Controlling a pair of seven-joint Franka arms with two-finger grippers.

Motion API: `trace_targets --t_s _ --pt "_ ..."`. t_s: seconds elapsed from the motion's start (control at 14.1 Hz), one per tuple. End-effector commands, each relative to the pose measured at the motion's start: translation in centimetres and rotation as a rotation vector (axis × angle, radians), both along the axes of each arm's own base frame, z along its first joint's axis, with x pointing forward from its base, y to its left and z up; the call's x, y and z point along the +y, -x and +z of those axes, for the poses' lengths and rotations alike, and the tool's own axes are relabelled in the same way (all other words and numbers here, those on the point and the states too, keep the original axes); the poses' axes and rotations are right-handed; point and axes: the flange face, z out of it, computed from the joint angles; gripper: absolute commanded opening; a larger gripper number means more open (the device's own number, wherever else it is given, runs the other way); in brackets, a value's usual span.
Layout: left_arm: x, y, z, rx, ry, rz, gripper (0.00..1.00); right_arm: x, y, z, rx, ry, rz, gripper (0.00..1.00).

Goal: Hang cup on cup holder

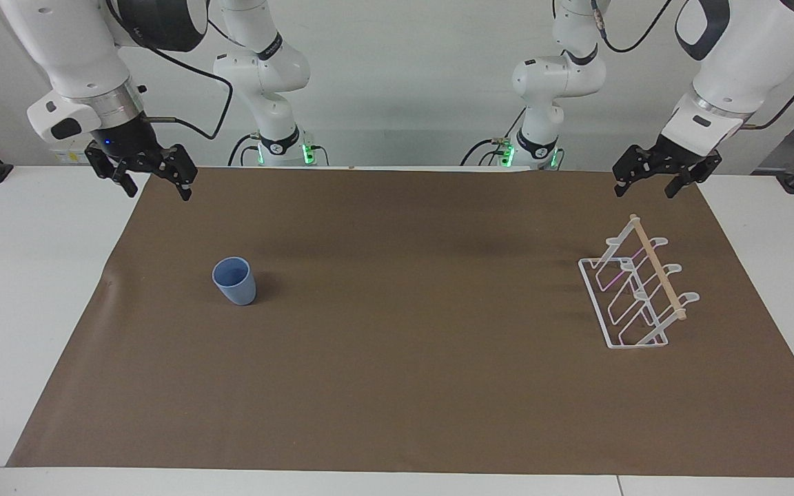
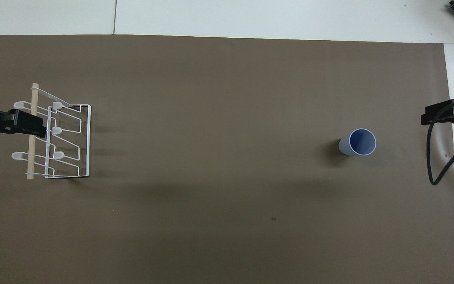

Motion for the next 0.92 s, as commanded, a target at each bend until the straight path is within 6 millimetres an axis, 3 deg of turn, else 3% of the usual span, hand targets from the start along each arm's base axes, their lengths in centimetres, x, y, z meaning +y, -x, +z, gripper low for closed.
trace_targets --t_s 0.0,0.49,0.85 --pt "0.3 0.7 -0.1 -0.009 -0.010 -0.004 1.00 -0.1 0.9 0.4 0.000 -0.021 0.008 1.00" --pt "0.3 0.7 -0.1 -0.009 -0.008 -0.006 1.00 -0.1 1.4 0.1 0.025 -0.020 0.020 1.00" --pt "0.3 0.7 -0.1 -0.009 -0.010 -0.004 1.00 -0.3 2.8 -3.9 0.005 -0.030 0.019 1.00"
